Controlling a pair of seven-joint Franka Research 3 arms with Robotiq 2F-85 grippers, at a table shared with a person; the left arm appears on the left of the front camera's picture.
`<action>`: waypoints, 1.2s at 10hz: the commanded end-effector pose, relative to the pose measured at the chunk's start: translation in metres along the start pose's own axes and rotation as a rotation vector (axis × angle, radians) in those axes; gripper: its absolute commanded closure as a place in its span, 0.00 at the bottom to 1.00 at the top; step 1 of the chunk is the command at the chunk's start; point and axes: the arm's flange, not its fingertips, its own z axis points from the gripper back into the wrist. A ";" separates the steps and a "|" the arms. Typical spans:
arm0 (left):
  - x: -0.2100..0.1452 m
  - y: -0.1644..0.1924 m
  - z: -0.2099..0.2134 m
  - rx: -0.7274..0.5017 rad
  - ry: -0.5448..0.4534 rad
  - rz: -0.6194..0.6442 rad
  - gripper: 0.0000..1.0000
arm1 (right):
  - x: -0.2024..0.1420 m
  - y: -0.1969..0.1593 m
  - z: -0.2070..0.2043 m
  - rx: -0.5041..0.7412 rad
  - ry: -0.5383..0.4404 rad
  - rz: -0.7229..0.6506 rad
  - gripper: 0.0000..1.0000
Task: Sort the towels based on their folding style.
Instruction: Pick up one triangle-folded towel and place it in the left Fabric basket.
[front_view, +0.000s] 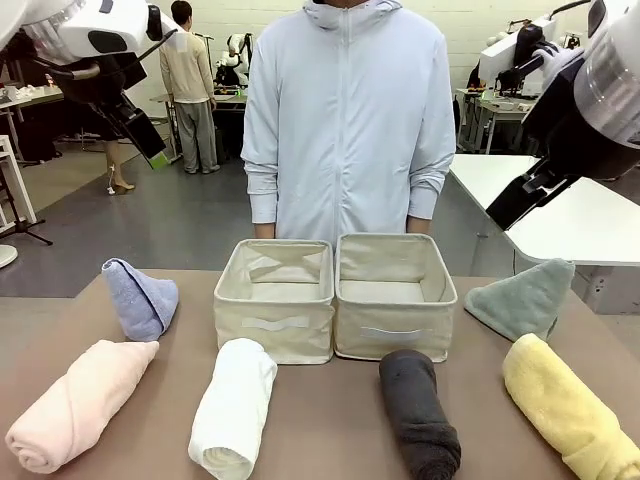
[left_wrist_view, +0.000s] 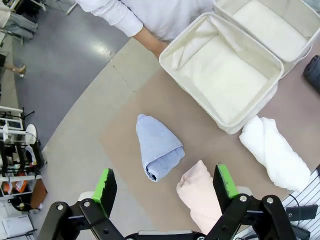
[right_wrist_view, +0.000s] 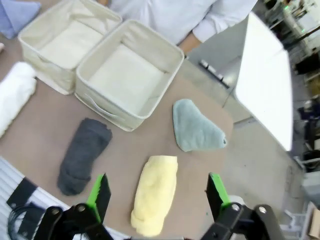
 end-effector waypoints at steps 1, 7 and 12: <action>-0.004 -0.002 0.002 0.003 -0.003 0.002 0.00 | -0.005 -0.005 -0.016 0.088 0.041 0.008 0.00; -0.055 0.083 0.012 -0.628 -0.330 -0.050 0.00 | -0.038 -0.109 0.008 0.589 -0.117 0.062 0.00; -0.146 0.171 -0.022 -0.772 -0.336 0.002 0.00 | -0.120 -0.221 -0.038 0.840 -0.303 -0.072 0.00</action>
